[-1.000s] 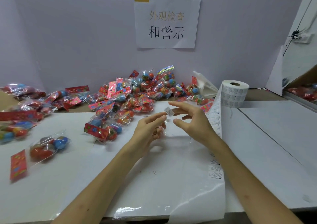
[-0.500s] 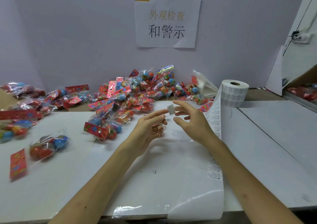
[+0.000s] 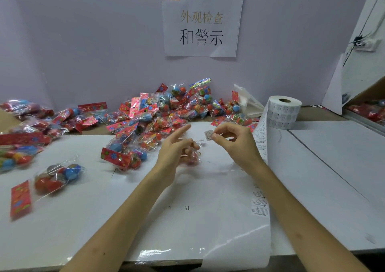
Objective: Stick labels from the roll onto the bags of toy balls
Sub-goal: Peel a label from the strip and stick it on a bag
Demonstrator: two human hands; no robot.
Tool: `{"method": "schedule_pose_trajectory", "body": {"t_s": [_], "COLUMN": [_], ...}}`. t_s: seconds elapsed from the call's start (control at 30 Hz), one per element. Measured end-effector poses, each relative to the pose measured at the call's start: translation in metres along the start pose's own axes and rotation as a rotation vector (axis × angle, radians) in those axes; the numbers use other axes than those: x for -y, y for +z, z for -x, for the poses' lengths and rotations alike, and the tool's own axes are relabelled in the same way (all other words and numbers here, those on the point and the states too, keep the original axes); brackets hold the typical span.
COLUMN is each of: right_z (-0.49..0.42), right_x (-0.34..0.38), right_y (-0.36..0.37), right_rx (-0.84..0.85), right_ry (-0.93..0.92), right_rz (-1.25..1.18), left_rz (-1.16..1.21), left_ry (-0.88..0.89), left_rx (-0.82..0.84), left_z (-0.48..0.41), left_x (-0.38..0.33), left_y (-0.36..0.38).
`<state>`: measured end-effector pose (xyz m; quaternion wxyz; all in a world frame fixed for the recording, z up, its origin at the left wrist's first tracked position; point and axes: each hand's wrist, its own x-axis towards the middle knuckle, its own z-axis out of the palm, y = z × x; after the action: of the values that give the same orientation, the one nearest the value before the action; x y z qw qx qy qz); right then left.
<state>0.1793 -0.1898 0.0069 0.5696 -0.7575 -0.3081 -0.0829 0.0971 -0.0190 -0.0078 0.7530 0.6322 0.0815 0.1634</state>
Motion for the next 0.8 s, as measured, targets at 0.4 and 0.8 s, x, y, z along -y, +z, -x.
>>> {"method": "schedule_pose_trajectory", "body": {"t_s": [0.4, 0.8], "right_z": [0.009, 0.005], "right_x": [-0.010, -0.004], "right_y": [0.011, 0.015], "right_rx": [0.440, 0.312], "right_ry": [0.232, 0.234], "right_rz": [0.210, -0.036], "left_rz": [-1.087, -0.117], "left_ry": [0.084, -0.098], "left_rx": [-0.338, -0.263], "left_z": [-0.006, -0.005], "left_x": [0.005, -0.004], "left_y": [-0.031, -0.023]}}
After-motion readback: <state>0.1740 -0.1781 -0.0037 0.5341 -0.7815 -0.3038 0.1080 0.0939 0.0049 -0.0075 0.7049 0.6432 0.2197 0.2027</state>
